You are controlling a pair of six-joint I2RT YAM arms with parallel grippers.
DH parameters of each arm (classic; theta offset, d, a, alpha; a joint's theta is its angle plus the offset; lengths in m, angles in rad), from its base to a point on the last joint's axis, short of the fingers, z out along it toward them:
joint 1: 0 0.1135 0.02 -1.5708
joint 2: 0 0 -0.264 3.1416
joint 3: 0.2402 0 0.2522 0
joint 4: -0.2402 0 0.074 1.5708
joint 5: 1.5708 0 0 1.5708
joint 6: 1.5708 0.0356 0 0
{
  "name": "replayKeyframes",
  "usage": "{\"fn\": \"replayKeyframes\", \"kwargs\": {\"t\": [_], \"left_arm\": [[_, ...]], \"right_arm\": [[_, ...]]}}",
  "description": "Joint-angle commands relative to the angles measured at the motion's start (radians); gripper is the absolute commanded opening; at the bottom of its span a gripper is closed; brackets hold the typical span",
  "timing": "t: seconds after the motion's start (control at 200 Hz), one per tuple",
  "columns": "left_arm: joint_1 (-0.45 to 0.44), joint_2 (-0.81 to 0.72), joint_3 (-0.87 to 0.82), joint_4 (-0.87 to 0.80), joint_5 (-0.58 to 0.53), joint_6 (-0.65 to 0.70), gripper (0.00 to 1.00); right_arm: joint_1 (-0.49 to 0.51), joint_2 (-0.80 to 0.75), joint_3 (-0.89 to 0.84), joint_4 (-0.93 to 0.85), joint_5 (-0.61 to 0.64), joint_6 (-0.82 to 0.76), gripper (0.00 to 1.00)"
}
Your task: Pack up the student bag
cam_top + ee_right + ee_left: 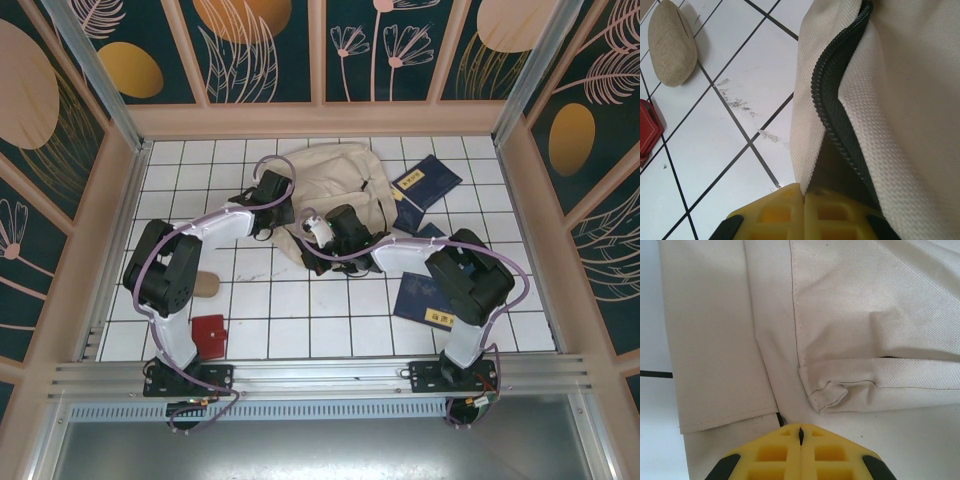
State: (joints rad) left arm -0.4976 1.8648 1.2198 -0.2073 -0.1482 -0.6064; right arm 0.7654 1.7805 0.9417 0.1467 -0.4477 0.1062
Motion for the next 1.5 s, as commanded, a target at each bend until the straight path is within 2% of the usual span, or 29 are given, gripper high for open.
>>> {"fn": "replayKeyframes", "kwargs": {"t": [0.0,0.06,0.14,0.205,0.265,0.37,0.545,0.786,0.871,1.036,1.261,1.321,1.351,1.381,1.411,1.496], "left_arm": [[0.01,0.017,0.04,0.012,-0.077,0.02,0.0],[0.01,0.012,0.035,0.006,-0.095,0.021,0.0],[0.012,0.003,0.032,-0.009,-0.133,0.026,0.0],[0.019,-0.009,0.025,-0.021,-0.159,0.027,0.0],[0.033,-0.024,0.009,-0.024,-0.17,0.021,0.0],[0.062,-0.06,-0.031,-0.033,-0.185,0.001,0.0],[0.088,-0.139,-0.12,-0.054,-0.229,-0.034,0.0],[0.09,-0.275,-0.224,-0.11,-0.328,-0.103,0.0],[0.09,-0.319,-0.241,-0.133,-0.372,-0.158,0.0],[0.09,-0.382,-0.322,-0.102,-0.365,-0.219,0.0],[0.09,-0.382,-0.32,-0.114,-0.368,-0.217,0.0],[0.09,-0.384,-0.312,-0.125,-0.385,-0.22,0.15],[0.089,-0.383,-0.305,-0.139,-0.402,-0.232,0.28],[0.09,-0.381,-0.296,-0.157,-0.424,-0.243,0.45],[0.09,-0.379,-0.285,-0.178,-0.442,-0.255,0.58],[0.09,-0.38,-0.257,-0.202,-0.475,-0.253,0.71]], "right_arm": [[0.024,-0.059,-0.01,-0.048,-0.078,0.014,0.08],[0.023,-0.081,0.006,-0.041,-0.068,0.052,0.21],[0.022,-0.129,0.025,-0.029,-0.056,0.101,0.28],[0.019,-0.177,0.032,-0.026,-0.02,0.135,0.45],[0.009,-0.223,0.027,-0.021,0.034,0.171,0.55],[-0.044,-0.289,-0.003,-0.035,0.146,0.242,0.63],[-0.193,-0.327,-0.049,-0.107,0.279,0.351,0.65],[-0.317,-0.238,0.013,-0.26,0.454,0.47,0.66],[-0.342,-0.156,0.051,-0.25,0.399,0.463,0.64],[-0.342,0.045,0.194,-0.26,0.316,0.467,0.61],[-0.321,0.217,0.342,-0.264,0.244,0.469,0.59],[-0.312,0.259,0.373,-0.269,0.222,0.467,0.58],[-0.305,0.278,0.39,-0.267,0.211,0.46,0.58],[-0.298,0.296,0.409,-0.268,0.197,0.455,0.58],[-0.293,0.319,0.429,-0.27,0.179,0.453,0.58],[-0.28,0.37,0.477,-0.257,0.119,0.451,0.55]]}}
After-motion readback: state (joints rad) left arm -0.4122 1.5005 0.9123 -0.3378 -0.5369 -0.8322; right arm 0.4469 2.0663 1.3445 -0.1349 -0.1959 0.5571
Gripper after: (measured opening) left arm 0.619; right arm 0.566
